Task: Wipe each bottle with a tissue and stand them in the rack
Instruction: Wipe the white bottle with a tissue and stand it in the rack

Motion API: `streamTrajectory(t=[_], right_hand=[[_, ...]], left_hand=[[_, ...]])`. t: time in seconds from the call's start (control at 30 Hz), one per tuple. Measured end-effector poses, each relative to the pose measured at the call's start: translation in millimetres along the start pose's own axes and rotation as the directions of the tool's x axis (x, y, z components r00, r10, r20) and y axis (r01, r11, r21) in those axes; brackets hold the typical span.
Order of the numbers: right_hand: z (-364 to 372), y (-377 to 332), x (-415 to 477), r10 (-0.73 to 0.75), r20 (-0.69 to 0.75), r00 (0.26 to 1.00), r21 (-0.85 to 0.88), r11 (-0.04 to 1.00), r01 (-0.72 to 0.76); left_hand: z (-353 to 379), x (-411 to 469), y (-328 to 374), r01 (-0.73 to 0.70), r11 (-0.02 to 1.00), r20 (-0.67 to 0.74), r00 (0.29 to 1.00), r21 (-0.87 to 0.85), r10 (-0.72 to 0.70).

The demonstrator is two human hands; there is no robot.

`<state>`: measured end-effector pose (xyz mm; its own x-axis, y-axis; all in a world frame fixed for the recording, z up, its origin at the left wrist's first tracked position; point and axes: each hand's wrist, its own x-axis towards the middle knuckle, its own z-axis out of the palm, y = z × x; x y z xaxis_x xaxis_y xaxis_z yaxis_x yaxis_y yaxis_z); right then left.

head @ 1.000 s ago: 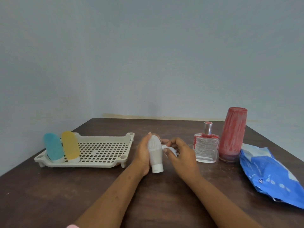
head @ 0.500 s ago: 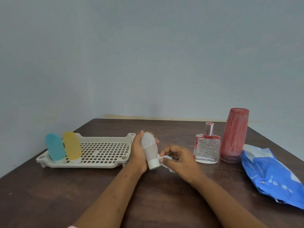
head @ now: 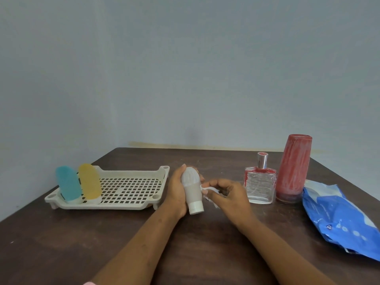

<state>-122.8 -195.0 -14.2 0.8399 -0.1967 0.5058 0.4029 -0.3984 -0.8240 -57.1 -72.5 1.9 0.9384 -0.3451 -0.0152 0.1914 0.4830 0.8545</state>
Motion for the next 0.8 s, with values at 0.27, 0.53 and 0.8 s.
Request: streamTrajectory(t=[0.27, 0.53, 0.8], right_hand=[[1, 0, -3, 0.018, 0.118, 0.993, -0.052, 0.999, -0.012], [-3, -1, 1, -0.066, -0.120, 0.991, -0.040, 0.997, 0.062], [-1, 0, 1, -0.095, -0.169, 0.981, -0.071, 0.994, 0.084]], left_hand=[[-9, 9, 1, 0.002, 0.998, 0.000, 1.000, -0.065, -0.002], [-2, 3, -7, 0.031, 0.995, 0.122, 0.992, 0.093, -0.042], [-1, 3, -12, 0.071, 0.983, 0.133, 0.987, 0.167, -0.094]])
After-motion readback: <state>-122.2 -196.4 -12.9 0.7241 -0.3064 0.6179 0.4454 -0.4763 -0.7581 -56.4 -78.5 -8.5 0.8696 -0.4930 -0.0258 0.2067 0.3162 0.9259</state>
